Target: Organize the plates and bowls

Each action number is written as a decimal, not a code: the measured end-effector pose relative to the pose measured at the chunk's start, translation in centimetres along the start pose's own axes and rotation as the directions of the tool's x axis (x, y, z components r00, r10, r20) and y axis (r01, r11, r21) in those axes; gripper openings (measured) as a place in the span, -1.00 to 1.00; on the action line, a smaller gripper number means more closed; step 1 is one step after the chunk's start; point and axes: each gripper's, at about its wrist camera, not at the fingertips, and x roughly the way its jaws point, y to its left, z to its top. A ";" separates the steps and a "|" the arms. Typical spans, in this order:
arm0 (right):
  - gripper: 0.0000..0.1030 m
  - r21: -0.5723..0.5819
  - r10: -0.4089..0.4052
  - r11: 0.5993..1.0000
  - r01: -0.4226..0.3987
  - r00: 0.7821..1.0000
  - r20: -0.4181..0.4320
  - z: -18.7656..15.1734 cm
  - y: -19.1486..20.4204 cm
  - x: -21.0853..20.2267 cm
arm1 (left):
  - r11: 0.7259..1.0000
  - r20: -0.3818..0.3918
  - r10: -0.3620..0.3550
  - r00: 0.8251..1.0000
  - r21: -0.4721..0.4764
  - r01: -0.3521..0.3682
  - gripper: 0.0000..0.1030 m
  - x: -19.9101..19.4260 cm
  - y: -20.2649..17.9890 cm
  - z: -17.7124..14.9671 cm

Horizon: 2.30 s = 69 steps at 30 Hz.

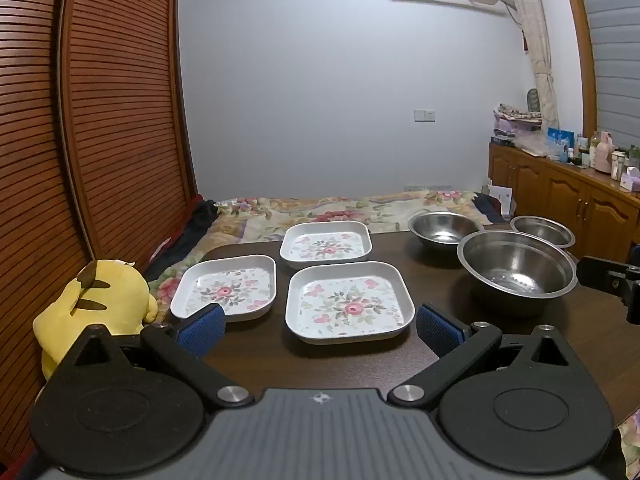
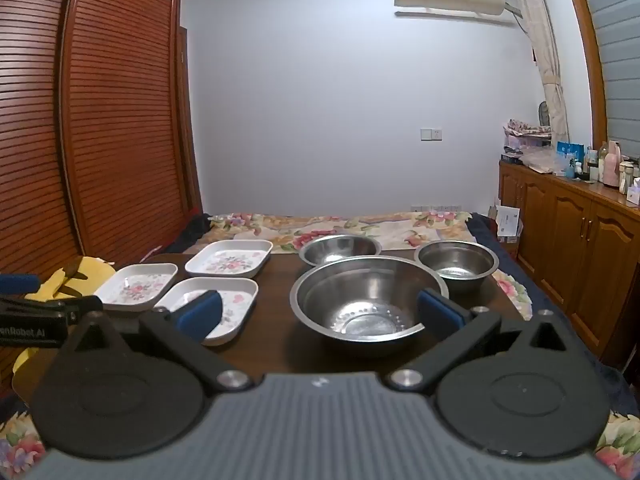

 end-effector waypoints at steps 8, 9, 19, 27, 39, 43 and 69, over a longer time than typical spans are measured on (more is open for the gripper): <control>1.00 0.001 -0.003 1.000 0.003 1.000 0.001 0.1 0.0 -0.1 | 1.000 0.001 0.001 1.000 0.001 -0.001 1.00 0.1 -0.1 0.0; 1.00 0.003 -0.002 1.000 0.002 1.000 0.000 0.1 -0.1 -0.1 | 1.000 0.001 0.001 1.000 0.001 -0.001 1.00 0.0 0.0 0.0; 1.00 0.004 -0.005 1.000 0.005 1.000 0.002 0.0 -0.1 0.0 | 1.000 0.003 -0.001 1.000 0.001 0.001 1.00 0.2 0.0 0.1; 1.00 0.006 -0.005 1.000 0.005 1.000 -0.001 0.1 -0.4 -0.1 | 1.000 0.005 0.000 1.000 0.003 0.000 1.00 -0.1 0.0 0.1; 1.00 0.004 -0.012 1.000 0.012 1.000 0.000 0.0 -0.6 -0.1 | 1.000 0.008 0.000 1.000 0.002 0.000 1.00 0.0 -0.1 0.3; 1.00 0.005 -0.012 1.000 0.012 1.000 0.001 0.0 -0.7 -0.1 | 1.000 0.008 0.000 1.000 0.002 0.000 1.00 -0.1 -0.2 0.3; 1.00 0.001 -0.014 1.000 0.014 1.000 0.001 0.0 -0.7 -0.2 | 1.000 0.010 -0.001 1.000 0.001 0.001 1.00 0.0 -0.1 0.3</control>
